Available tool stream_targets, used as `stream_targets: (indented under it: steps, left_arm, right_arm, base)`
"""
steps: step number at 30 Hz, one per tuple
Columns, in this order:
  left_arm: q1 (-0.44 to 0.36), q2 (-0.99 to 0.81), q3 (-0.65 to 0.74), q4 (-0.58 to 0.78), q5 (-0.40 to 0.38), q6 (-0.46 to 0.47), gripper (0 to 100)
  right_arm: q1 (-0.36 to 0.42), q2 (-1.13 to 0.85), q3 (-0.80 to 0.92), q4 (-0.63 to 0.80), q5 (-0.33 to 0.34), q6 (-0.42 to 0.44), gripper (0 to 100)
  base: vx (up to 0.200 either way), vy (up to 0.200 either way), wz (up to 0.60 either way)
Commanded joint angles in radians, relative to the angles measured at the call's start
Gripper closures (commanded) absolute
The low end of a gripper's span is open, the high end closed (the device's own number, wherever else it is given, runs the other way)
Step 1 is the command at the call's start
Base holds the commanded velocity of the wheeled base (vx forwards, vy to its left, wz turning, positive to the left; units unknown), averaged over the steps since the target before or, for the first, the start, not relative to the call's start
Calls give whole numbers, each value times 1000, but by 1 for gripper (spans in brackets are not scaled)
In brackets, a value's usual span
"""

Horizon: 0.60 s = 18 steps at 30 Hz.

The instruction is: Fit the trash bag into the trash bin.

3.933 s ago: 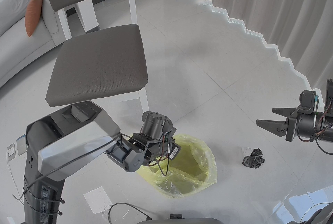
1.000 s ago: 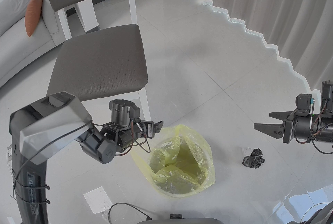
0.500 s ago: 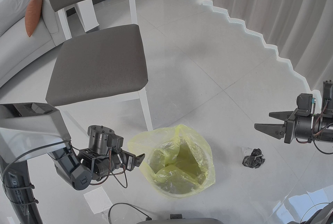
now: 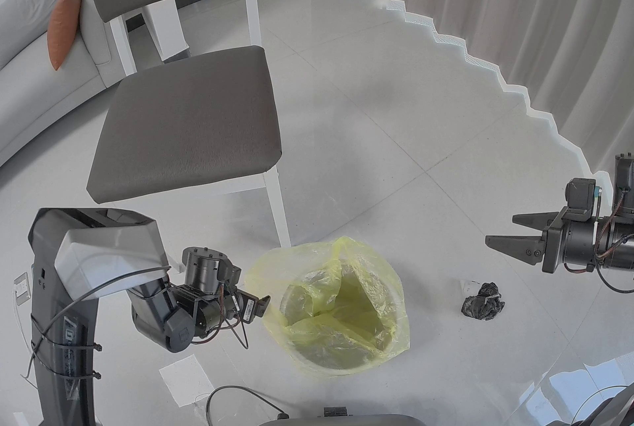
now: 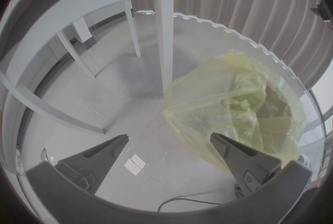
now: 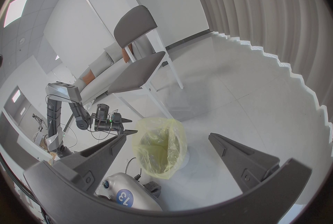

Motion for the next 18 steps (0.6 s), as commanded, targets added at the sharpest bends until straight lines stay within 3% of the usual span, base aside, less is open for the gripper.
stream_targets:
  steps: [1,3,9,18]
  left_arm:
    - [2,125,-162,96,1,26,0]
    - [2,131,-185,116,1,29,0]
    - [-22,168,-415,374,-10,33,0]
    - [-36,168,-452,406,-10,16,0]
  right_arm:
    - [2,5,2,1,1,0,0]
    - [3,5,2,1,1,0,0]
    - [5,10,4,2,1,-2,0]
    - [5,21,2,1,1,-2,0]
  base:
    - [0,0,0]
    - [0,0,0]
    - [0,0,0]
    - [0,0,0]
